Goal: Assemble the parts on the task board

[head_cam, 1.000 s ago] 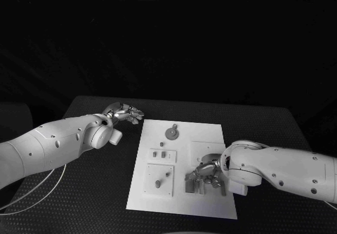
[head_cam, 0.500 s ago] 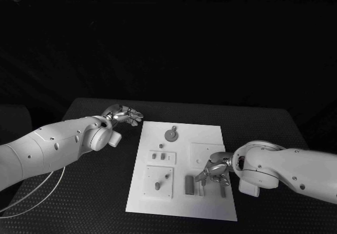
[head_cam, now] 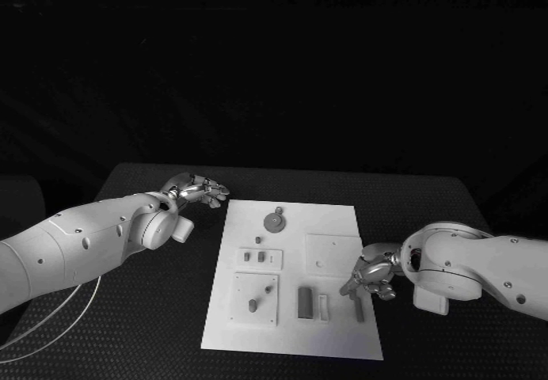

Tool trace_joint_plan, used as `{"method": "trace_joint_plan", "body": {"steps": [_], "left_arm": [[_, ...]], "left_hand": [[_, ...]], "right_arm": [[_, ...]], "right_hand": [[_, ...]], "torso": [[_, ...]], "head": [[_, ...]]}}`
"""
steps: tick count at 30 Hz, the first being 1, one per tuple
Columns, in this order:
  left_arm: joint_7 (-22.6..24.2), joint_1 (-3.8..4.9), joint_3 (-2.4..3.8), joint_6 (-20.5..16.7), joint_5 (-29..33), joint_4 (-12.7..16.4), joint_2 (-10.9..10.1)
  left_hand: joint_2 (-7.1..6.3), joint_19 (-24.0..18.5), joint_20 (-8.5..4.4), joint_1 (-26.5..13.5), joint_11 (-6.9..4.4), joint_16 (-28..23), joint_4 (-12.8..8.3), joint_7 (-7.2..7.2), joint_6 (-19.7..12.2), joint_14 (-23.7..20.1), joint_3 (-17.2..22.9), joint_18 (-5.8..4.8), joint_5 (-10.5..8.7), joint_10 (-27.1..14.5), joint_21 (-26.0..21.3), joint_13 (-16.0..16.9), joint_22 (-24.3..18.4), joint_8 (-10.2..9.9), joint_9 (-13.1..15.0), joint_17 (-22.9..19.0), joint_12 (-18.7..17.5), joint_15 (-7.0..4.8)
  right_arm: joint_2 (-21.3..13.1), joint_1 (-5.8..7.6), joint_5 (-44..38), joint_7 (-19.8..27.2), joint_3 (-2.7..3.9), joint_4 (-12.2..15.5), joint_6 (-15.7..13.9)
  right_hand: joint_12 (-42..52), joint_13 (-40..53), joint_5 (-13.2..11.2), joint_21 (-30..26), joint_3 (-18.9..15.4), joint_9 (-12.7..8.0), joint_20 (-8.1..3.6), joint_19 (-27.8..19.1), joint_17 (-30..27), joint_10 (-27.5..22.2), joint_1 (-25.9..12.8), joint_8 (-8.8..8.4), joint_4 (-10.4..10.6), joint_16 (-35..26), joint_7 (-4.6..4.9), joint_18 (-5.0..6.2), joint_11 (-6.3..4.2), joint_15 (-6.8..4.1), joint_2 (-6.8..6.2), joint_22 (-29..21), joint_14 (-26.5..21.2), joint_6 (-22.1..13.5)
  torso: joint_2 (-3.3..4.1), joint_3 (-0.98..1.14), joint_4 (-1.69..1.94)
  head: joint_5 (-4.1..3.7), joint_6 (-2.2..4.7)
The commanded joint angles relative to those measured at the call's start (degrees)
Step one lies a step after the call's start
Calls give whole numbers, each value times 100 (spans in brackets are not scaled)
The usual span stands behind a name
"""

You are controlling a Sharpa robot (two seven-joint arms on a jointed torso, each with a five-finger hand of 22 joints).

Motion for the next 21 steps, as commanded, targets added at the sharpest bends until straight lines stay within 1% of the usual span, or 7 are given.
{"method": "trace_joint_plan", "body": {"steps": [1, 3, 4, 11, 14, 18, 21], "left_arm": [[52, 5, 2, 63, -20, 9, 14], [53, 4, 2, 68, -20, 10, 15], [53, 4, 2, 72, -20, 11, 16], [54, 4, 2, 72, -20, 20, 7], [55, 4, 2, 76, -20, 18, 6], [55, 4, 2, 74, -20, 26, -9], [54, 4, 2, 77, -20, 27, -9]], "left_hand": [[-8, 37, -11, -46, 6, -35, 34, -3, -19, 54, 4, -21, -21, -43, -21, -7, 8, 32, -9, 6, -14, 2], [-8, 37, -11, -46, 6, -35, 34, -3, -19, 54, 4, -21, -21, -43, -21, -7, 8, 32, -9, 6, -14, 2], [-8, 37, -11, -45, 6, -35, 34, -3, -19, 54, 4, -21, -21, -43, -22, -7, 8, 32, -9, 6, -14, 2], [-8, 37, -11, -45, 5, -36, 35, -3, -18, 54, 4, -22, -21, -42, -22, -7, 9, 34, -9, 8, -13, 3], [-8, 37, -11, -45, 5, -37, 37, -4, -17, 54, 4, -22, -22, -41, -23, -7, 10, 35, -9, 10, -13, 3], [-8, 37, -11, -45, 5, -38, 37, -4, -17, 54, 5, -22, -22, -41, -24, -6, 11, 35, -9, 11, -13, 3], [-8, 37, -11, -45, 5, -39, 38, -4, -17, 54, 5, -22, -22, -41, -24, -6, 11, 36, -9, 12, -13, 3]], "right_arm": [[-48, -1, -440, -350, -4, 12, 722], [-80, -1, -598, -466, -5, 14, 819], [-95, -1, -681, -497, -6, 3, 810], [-68, -13, -873, -560, -10, -65, 746], [-38, -63, -965, -577, -11, -101, 712], [33, -145, -1100, -600, -11, -169, 557], [74, -194, -1180, -615, -11, -206, 553]], "right_hand": [[-38, 6, 22, 15, -2, 9, -3, 3, 5, 53, 12, 34, -18, -25, 4, 319, 2, -26, 20, -3, 14, 40], [-40, 6, 20, 15, 2, 11, -2, 2, 6, 54, 25, 35, -30, -26, 3, 319, 1, -27, 28, -2, 14, 43], [-31, 13, 18, 23, 34, 19, -4, 9, 97, 67, 67, 49, -46, 56, -5, 319, -6, -29, 86, 1, 72, 71], [-13, 35, 15, 54, 38, 34, 10, 25, 226, 92, 17, 64, -17, 177, -15, 319, -14, -32, 118, 16, 144, 107], [-12, 39, 15, 60, 40, 36, 13, 26, 230, 95, 3, 64, -10, 181, -16, 319, -15, -32, 122, 20, 142, 110], [-13, 43, 14, 64, 44, 38, 16, 25, 234, 96, -17, 62, 2, 183, -16, 319, -16, -32, 126, 23, 139, 111], [-14, 45, 14, 67, 46, 39, 18, 24, 237, 97, -29, 62, 10, 185, -16, 319, -16, -32, 131, 24, 137, 113]], "torso": [[1, -3, 1], [-1, -2, -2], [-2, -3, -1], [4, -7, 8], [4, -6, 10], [6, -5, 12], [4, -4, 7]], "head": [[-17, -1], [-20, -1], [-22, -2], [-31, -9], [-35, -16], [-33, -33], [-24, -40]]}}
